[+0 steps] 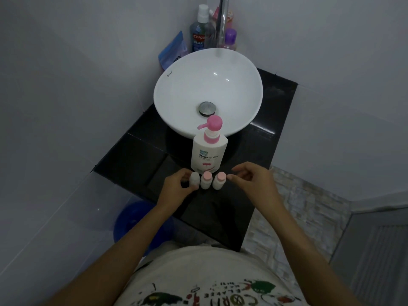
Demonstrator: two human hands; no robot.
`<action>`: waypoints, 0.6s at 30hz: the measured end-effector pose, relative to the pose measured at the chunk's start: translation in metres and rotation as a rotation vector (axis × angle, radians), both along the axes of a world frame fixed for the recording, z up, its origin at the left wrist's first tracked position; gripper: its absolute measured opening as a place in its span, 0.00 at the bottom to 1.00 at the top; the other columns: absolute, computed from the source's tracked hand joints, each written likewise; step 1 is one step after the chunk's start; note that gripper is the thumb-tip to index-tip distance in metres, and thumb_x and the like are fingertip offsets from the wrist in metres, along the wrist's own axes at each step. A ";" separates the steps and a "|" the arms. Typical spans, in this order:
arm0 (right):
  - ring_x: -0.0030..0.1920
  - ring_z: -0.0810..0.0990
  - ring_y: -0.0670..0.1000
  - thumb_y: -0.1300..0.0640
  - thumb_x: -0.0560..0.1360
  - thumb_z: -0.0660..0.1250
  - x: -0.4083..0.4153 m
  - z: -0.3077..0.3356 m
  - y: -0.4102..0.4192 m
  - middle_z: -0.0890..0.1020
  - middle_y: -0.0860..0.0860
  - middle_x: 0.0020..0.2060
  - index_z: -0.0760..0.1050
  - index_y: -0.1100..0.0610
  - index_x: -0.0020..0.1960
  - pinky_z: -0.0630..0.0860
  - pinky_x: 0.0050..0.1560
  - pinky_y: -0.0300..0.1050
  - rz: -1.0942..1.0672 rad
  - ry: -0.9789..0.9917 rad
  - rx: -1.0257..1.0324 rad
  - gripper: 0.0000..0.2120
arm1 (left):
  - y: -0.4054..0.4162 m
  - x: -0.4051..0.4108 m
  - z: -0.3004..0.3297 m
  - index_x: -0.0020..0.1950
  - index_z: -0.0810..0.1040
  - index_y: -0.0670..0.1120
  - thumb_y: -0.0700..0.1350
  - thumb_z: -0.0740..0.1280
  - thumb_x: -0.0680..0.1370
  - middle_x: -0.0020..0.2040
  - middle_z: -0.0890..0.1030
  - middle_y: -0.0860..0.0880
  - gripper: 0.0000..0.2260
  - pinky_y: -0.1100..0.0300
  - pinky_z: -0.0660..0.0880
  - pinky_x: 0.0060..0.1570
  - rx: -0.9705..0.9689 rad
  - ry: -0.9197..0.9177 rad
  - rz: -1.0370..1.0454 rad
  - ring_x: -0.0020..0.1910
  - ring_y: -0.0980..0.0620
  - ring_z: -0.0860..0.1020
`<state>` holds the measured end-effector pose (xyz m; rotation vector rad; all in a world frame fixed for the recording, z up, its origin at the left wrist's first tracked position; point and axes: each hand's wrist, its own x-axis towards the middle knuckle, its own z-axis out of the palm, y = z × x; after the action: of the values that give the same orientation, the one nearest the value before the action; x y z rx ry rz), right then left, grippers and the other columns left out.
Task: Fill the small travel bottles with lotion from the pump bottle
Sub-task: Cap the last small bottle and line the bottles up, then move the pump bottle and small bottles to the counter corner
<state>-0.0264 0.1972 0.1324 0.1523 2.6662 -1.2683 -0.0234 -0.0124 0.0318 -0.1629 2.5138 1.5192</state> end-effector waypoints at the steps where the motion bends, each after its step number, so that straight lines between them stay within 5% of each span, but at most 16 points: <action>1: 0.39 0.78 0.46 0.51 0.70 0.72 -0.002 -0.001 0.001 0.80 0.49 0.38 0.79 0.53 0.50 0.74 0.38 0.35 0.003 0.007 0.012 0.11 | -0.002 0.000 -0.001 0.56 0.77 0.48 0.37 0.76 0.67 0.54 0.81 0.50 0.20 0.58 0.75 0.59 -0.010 -0.016 -0.014 0.54 0.55 0.79; 6: 0.42 0.77 0.45 0.53 0.70 0.73 -0.022 -0.008 0.005 0.80 0.49 0.44 0.76 0.54 0.56 0.72 0.42 0.34 0.030 0.072 0.071 0.16 | -0.021 -0.005 0.012 0.63 0.74 0.46 0.29 0.69 0.70 0.61 0.78 0.47 0.24 0.56 0.74 0.62 -0.114 0.002 0.051 0.59 0.52 0.76; 10: 0.45 0.78 0.48 0.56 0.69 0.74 -0.049 -0.012 0.003 0.79 0.50 0.51 0.74 0.54 0.61 0.74 0.45 0.36 0.092 0.086 0.055 0.22 | -0.027 -0.024 0.049 0.61 0.76 0.47 0.37 0.74 0.70 0.56 0.80 0.50 0.21 0.62 0.74 0.58 0.004 0.224 0.140 0.54 0.56 0.78; 18: 0.48 0.80 0.50 0.59 0.69 0.72 -0.072 -0.014 -0.013 0.82 0.49 0.51 0.74 0.51 0.62 0.79 0.52 0.53 0.295 0.084 -0.038 0.22 | -0.006 -0.054 0.066 0.62 0.78 0.48 0.39 0.76 0.68 0.52 0.83 0.53 0.23 0.70 0.76 0.50 0.092 0.211 -0.034 0.51 0.63 0.80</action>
<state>-0.0979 0.1838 0.1184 -0.2952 2.6066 -1.2512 -0.0777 -0.0185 0.0976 0.0563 2.5803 1.7167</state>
